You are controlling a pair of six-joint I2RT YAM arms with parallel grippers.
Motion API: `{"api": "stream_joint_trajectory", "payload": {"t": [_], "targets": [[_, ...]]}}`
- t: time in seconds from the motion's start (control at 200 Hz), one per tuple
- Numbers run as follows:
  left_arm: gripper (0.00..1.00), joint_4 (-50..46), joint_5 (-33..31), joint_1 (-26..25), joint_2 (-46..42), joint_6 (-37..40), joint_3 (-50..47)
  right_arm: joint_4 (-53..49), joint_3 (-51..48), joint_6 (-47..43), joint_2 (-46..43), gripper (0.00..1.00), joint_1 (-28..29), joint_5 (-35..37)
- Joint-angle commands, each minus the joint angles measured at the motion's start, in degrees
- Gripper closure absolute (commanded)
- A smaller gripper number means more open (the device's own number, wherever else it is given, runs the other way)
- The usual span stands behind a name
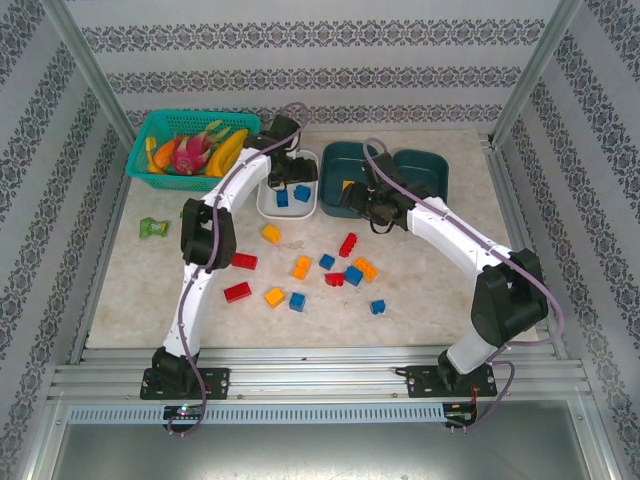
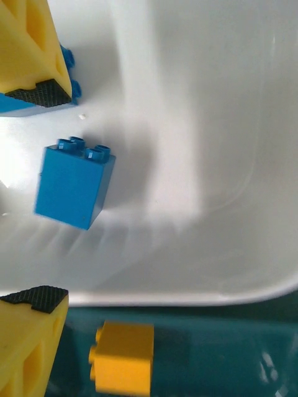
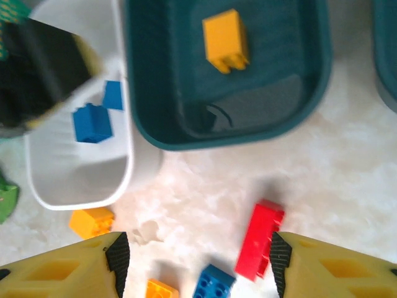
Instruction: Sort the legos into containers by color
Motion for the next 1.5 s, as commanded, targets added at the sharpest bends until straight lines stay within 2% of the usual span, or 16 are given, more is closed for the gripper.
{"api": "stream_joint_trajectory", "payload": {"t": [0.0, 0.165, 0.325, 0.5, 0.659, 0.859, 1.179, 1.349, 1.494], "targets": [[0.12, 3.77, 0.12, 0.94, -13.84, -2.32, -4.91, -6.98, 0.46, 3.08, 3.13, 0.38, 1.55, 2.40], [0.03, 16.58, 3.23, 0.94, -33.49, -5.08, -29.19, -6.92, 1.12, 5.20, 8.60, 0.39, 2.55, 2.87], [0.00, 24.64, 8.71, 0.91, -50.47, -7.54, -52.12, -6.89, 2.69, 5.56, 13.46, 0.39, 2.51, 2.48], [0.00, 26.13, 8.08, 1.18, -68.13, -10.75, -71.44, -6.92, 2.47, 7.04, 16.92, 0.42, 2.86, 1.46], [0.00, 26.36, 8.37, 1.40, -78.51, -14.06, -82.93, -5.05, 2.16, 7.09, 18.85, 0.46, 3.39, 1.46], [0.00, 25.81, 7.42, 1.39, -85.98, -16.79, -89.64, -4.42, 2.32, 7.36, 20.74, 0.51, 3.54, 1.81], [0.00, 24.90, 9.04, 1.40, -89.79, -17.21, -91.46, -5.26, 1.66, 7.29, 17.67, 0.82, 4.09, 5.67], [0.00, 25.08, 9.54, 1.37, -87.50, -17.68, -87.29, -8.07, 1.64, 4.96, 10.08, 0.87, 4.31, 8.64], [0.00, 26.03, 10.21, -0.11, -81.03, -16.39, -80.69, -11.46, 2.48, 0.06, 2.82, 0.89, 0.68, 10.55]]}}
